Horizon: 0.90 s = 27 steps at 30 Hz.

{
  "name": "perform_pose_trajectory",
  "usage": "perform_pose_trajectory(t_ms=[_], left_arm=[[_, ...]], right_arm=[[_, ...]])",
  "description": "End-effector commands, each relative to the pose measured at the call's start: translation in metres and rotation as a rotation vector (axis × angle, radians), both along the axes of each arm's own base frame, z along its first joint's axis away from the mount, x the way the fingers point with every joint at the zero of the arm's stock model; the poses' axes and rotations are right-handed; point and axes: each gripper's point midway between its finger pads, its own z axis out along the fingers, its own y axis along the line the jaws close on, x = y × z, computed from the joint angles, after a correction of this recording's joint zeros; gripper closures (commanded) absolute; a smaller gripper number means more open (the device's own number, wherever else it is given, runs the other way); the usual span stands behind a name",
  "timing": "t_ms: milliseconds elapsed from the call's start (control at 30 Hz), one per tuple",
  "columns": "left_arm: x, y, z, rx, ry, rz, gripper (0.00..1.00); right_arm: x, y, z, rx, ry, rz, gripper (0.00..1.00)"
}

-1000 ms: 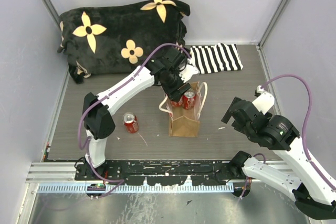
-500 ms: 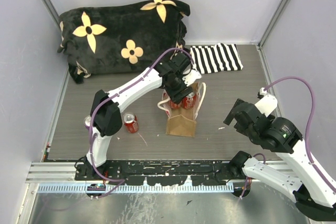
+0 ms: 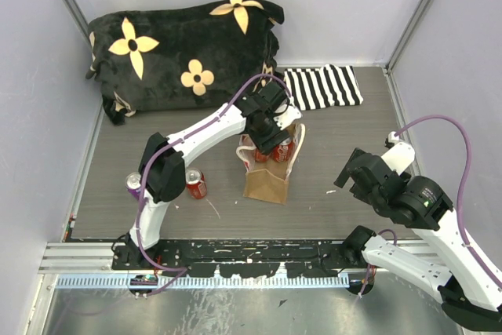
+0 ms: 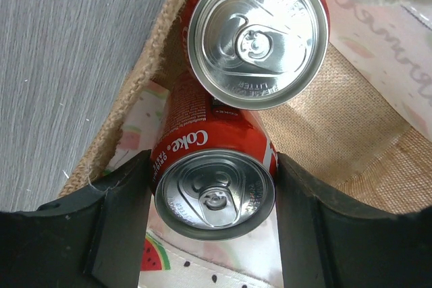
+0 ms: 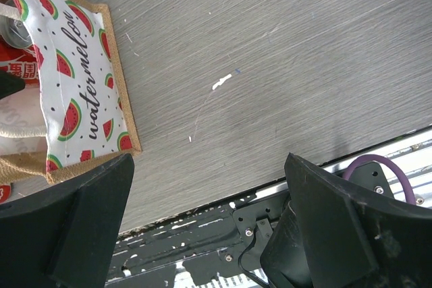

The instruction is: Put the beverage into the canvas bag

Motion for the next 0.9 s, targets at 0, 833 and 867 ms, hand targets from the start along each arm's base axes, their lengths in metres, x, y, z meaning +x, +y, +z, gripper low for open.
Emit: perform_pose_trajectory(t_ms=[0,833,867], left_arm=[[0.009,-0.009,-0.016,-0.005,-0.020,0.011,1.00],[0.020,-0.009,0.022,-0.043,-0.131,0.045,0.03],[0.021,-0.009,0.027,-0.052,-0.138,0.046,0.02]], right_arm=[[0.002,0.000,0.010,0.030,-0.039,-0.012,0.00],[0.005,0.004,0.009,0.022,-0.028,-0.002,0.00],[0.006,0.005,0.009,0.021,-0.028,-0.003,0.00]])
